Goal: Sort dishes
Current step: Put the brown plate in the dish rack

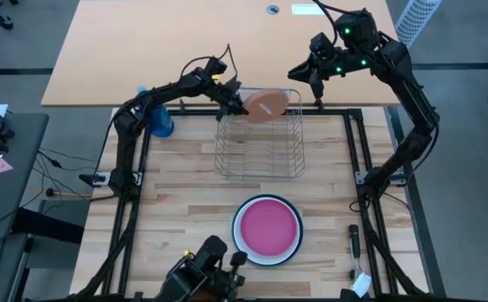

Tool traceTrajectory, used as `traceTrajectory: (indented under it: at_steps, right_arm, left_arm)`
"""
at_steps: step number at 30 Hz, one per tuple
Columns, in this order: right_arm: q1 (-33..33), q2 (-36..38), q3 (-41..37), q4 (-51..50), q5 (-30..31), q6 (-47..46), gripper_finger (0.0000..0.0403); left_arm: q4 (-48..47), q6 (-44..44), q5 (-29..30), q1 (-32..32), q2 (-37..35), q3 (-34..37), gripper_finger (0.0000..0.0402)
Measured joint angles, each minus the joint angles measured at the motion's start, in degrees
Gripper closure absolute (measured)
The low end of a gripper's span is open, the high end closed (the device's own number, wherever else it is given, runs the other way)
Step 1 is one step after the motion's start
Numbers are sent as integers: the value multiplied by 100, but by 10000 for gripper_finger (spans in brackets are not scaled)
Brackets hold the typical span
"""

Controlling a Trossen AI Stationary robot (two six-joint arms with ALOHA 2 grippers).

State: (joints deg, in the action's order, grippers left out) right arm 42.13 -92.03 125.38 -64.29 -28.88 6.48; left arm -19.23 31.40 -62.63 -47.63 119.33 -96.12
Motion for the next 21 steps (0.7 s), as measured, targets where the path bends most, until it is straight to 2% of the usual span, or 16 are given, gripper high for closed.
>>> traceTrajectory:
  at_steps: [13, 21]
  right_arm:
    - [0, 0, 0, 2, 2, 17, 337]
    - [0, 0, 0, 2, 0, 85, 337]
  left_arm:
    - [-143, 631, -138, 43, 170, 39, 379]
    - [-812, 1205, -9, 59, 170, 39, 378]
